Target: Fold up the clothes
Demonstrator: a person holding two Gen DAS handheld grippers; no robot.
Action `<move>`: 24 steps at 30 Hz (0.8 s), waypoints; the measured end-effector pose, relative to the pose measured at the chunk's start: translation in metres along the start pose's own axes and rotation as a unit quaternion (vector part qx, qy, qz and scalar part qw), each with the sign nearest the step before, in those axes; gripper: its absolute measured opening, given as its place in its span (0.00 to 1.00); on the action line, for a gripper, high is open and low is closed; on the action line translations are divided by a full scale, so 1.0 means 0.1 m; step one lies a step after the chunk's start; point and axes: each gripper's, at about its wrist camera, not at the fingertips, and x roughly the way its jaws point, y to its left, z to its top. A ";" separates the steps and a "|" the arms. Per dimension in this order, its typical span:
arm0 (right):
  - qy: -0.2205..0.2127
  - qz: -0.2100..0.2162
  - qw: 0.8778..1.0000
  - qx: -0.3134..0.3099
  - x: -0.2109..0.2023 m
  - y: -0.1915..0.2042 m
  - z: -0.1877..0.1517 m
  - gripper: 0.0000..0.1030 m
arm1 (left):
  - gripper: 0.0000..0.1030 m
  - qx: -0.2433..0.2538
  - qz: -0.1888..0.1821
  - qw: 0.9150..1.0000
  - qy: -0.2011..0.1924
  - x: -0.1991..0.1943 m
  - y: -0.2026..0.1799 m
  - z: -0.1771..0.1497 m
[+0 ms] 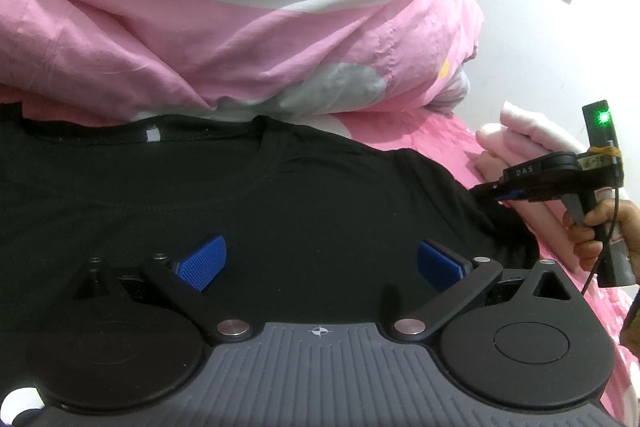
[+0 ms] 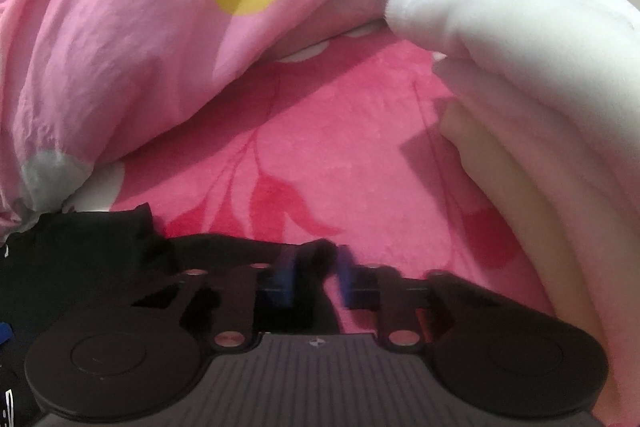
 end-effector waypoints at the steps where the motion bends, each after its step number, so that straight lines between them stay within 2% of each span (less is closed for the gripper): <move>1: -0.005 -0.001 1.000 -0.005 -0.01 0.01 0.01 0.06 | 1.00 -0.001 0.000 1.000 0.000 0.00 0.00 0.00; 6: -0.044 -0.021 0.998 -0.043 -0.08 0.06 0.08 0.03 | 1.00 -0.003 -0.002 1.000 -0.001 0.00 0.01 -0.01; 13: -0.072 -0.063 0.993 -0.064 0.01 0.02 0.23 0.03 | 1.00 -0.002 -0.001 1.000 -0.001 0.00 0.01 -0.01; 18: -0.067 -0.076 0.994 -0.049 0.20 -0.06 0.23 0.03 | 1.00 -0.002 -0.001 1.000 -0.001 0.00 0.01 0.00; 21: -0.068 -0.087 0.994 -0.019 0.23 -0.16 0.19 0.03 | 1.00 -0.002 -0.001 1.000 -0.001 0.00 0.00 0.00; 24: -0.089 -0.097 0.991 0.007 0.16 -0.25 0.14 0.02 | 1.00 -0.002 -0.001 1.000 -0.001 0.00 0.00 0.00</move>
